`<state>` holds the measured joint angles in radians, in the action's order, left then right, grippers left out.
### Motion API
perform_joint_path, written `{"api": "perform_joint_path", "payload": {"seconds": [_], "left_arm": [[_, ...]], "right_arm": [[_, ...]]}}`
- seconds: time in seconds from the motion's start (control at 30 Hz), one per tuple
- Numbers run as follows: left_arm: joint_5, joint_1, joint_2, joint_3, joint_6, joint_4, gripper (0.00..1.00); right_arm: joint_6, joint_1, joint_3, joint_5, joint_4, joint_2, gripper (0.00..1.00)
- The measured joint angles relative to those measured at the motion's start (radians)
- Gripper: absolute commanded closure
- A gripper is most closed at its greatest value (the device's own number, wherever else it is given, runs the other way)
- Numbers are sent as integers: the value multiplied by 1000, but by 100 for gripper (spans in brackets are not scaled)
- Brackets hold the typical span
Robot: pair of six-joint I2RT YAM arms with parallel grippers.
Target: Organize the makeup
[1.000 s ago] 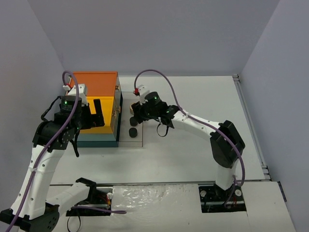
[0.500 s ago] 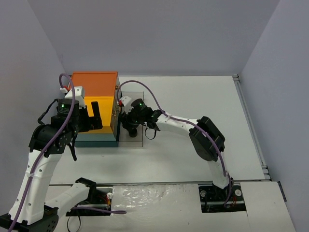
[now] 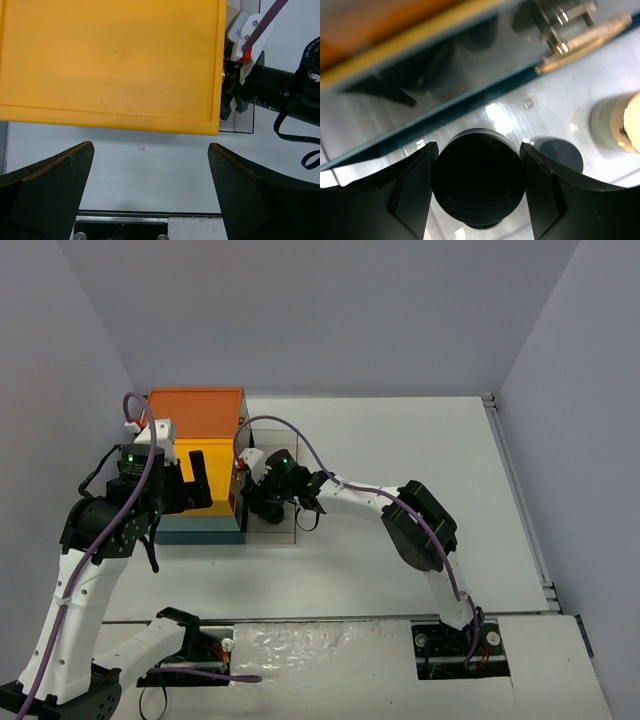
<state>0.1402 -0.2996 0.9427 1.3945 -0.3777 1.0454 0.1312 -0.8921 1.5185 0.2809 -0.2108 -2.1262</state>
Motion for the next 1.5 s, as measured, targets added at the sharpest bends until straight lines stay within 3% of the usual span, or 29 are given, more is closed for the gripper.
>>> {"api": "perform_joint_path", "payload": {"seconds": [0.33,0.97,1.17,1.5], "left_arm": [[24,0,13,0,0,24,3],[37,0,45,0,0,32,3],[36,0,57,0,2,27,3],[36,0,65,0,10,20,3]], "right_arm": [[49,-5,0,25,-64,-13,79],[60,4,-53,35,-174,-31,81],[80,9,-109,9,-165,7,76],[94,7,-123,7,-107,12,77]]}}
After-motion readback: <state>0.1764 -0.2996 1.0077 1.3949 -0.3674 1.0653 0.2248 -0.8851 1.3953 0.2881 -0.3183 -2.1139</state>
